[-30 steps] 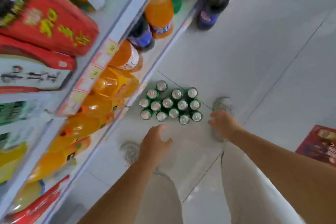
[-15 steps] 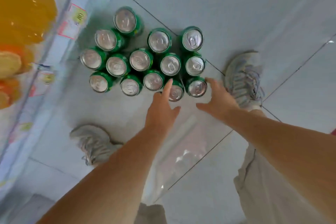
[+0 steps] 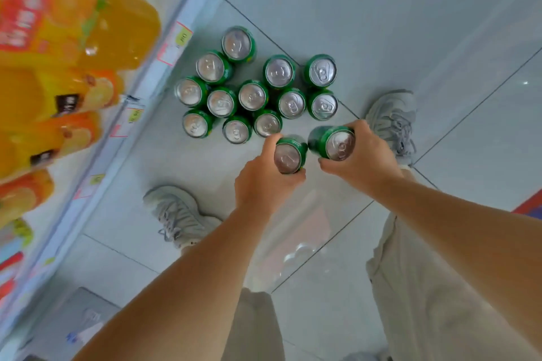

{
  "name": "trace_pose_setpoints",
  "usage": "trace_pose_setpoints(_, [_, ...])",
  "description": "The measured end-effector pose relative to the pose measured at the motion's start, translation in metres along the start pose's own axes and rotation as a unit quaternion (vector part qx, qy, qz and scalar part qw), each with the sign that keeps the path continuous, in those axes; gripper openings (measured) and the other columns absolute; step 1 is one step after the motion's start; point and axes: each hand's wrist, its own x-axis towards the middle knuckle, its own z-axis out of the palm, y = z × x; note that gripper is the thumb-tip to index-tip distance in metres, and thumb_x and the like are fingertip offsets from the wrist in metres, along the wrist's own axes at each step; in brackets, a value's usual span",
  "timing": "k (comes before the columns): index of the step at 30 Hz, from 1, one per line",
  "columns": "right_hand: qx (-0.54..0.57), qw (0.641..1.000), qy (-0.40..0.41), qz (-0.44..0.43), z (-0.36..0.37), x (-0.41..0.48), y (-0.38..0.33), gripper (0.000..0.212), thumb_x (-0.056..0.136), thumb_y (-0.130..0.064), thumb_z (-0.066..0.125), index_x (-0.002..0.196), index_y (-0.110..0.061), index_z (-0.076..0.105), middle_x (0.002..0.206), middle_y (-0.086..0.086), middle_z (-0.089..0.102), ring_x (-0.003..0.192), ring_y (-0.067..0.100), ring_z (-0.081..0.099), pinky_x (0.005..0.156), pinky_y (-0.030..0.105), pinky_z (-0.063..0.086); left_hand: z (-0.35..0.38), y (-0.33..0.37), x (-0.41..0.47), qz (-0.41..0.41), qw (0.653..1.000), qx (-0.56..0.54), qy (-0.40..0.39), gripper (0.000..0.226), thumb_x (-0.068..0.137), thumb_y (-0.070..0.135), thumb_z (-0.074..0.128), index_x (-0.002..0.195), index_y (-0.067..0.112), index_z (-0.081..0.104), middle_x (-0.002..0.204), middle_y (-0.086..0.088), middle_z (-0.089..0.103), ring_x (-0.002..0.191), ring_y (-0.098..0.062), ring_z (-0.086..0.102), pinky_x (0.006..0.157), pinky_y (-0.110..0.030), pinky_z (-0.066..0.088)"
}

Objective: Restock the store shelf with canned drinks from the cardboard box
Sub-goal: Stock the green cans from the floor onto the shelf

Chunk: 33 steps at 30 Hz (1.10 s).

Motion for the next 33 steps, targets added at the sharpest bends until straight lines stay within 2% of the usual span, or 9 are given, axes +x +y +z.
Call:
trace_pose_setpoints(4, [0.007,0.999,0.009,-0.053,-0.075,-0.085,-0.064,0.062,0.064,-0.042,0.082,0.113,-0.023,0.047,0.087,-0.010,0.056,0.079,0.014,0.055,0.057,0.018,0.036,-0.102,0.021,-0.082,0.048,0.995,-0.060,0.069,0.075,0.064,0.050,0.079,0.130,0.043,0.044,0.100,0.008,0.071,0.097,-0.022,0.066,0.083,-0.033,0.053])
trace_pose_setpoints(10, [0.028,0.983,0.039,-0.175,-0.197,-0.226,-0.202,0.068,0.060,-0.043,0.082,0.117,-0.024,0.050,0.095,-0.007,0.062,0.086,0.016,0.059,0.074,0.027,0.046,-0.283,0.079,-0.230,0.156,0.962,-0.131,0.180,0.072,0.064,0.035,0.085,0.128,0.028,0.054,0.112,0.013,0.066,0.103,-0.007,0.062,0.086,-0.025,0.051])
trace_pose_setpoints(13, [0.054,0.965,0.062,-0.249,-0.252,-0.300,-0.265,0.059,0.063,-0.037,0.083,0.111,-0.030,0.049,0.090,-0.014,0.060,0.085,0.011,0.058,0.066,0.016,0.040,-0.367,0.098,-0.309,0.205,0.938,-0.146,0.239,0.068,0.065,0.033,0.085,0.125,0.031,0.052,0.109,0.018,0.063,0.099,-0.001,0.059,0.081,-0.015,0.047])
trace_pose_setpoints(15, [0.090,0.946,0.072,-0.303,-0.279,-0.348,-0.297,0.058,0.065,-0.033,0.084,0.111,-0.033,0.048,0.090,-0.016,0.061,0.086,0.010,0.061,0.066,0.015,0.040,-0.412,0.106,-0.362,0.226,0.913,-0.176,0.292,0.066,0.066,0.030,0.085,0.120,0.039,0.049,0.104,0.023,0.062,0.094,0.003,0.059,0.076,-0.009,0.045])
trace_pose_setpoints(20, [0.170,0.884,0.067,-0.430,-0.321,-0.459,-0.360,0.063,0.071,-0.025,0.082,0.119,-0.037,0.043,0.107,-0.016,0.061,0.100,0.007,0.062,0.091,0.035,0.050,-0.479,0.124,-0.487,0.289,0.832,-0.275,0.385,0.063,0.068,0.025,0.086,0.108,0.044,0.041,0.101,0.036,0.056,0.095,0.013,0.057,0.073,-0.006,0.043])
trace_pose_setpoints(23, [0.188,0.843,0.047,-0.502,-0.338,-0.514,-0.390,0.051,0.076,-0.020,0.079,0.113,-0.037,0.048,0.104,-0.021,0.060,0.093,-0.005,0.060,0.076,0.021,0.051,-0.500,0.125,-0.545,0.327,0.774,-0.327,0.433,0.060,0.067,0.014,0.086,0.107,0.038,0.049,0.103,0.035,0.058,0.098,0.010,0.058,0.078,-0.006,0.043])
trace_pose_setpoints(27, [0.212,0.785,0.016,-0.582,-0.348,-0.576,-0.427,0.046,0.076,-0.035,0.079,0.111,-0.042,0.051,0.103,-0.025,0.064,0.098,-0.007,0.059,0.074,0.012,0.047,-0.522,0.116,-0.600,0.367,0.705,-0.372,0.480,0.053,0.058,0.038,0.078,0.104,0.052,0.056,0.105,0.021,0.066,0.099,-0.002,0.064,0.084,-0.021,0.053])
trace_pose_setpoints(30, [0.244,0.738,-0.013,-0.629,-0.346,-0.614,-0.457,0.046,0.071,-0.043,0.079,0.109,-0.042,0.053,0.098,-0.025,0.066,0.090,-0.002,0.064,0.067,0.011,0.050,-0.537,0.100,-0.633,0.370,0.657,-0.386,0.531,0.048,0.057,0.044,0.073,0.101,0.055,0.057,0.100,0.020,0.067,0.093,-0.001,0.066,0.077,-0.016,0.052])
trace_pose_setpoints(33, [0.240,0.708,-0.021,-0.663,-0.337,-0.643,-0.487,0.047,0.068,-0.039,0.072,0.112,-0.038,0.055,0.100,-0.019,0.068,0.088,0.001,0.065,0.066,0.014,0.051,-0.549,0.074,-0.657,0.344,0.624,-0.408,0.570,0.054,0.056,0.049,0.070,0.108,0.041,0.059,0.097,0.018,0.070,0.088,-0.004,0.068,0.074,-0.022,0.053])
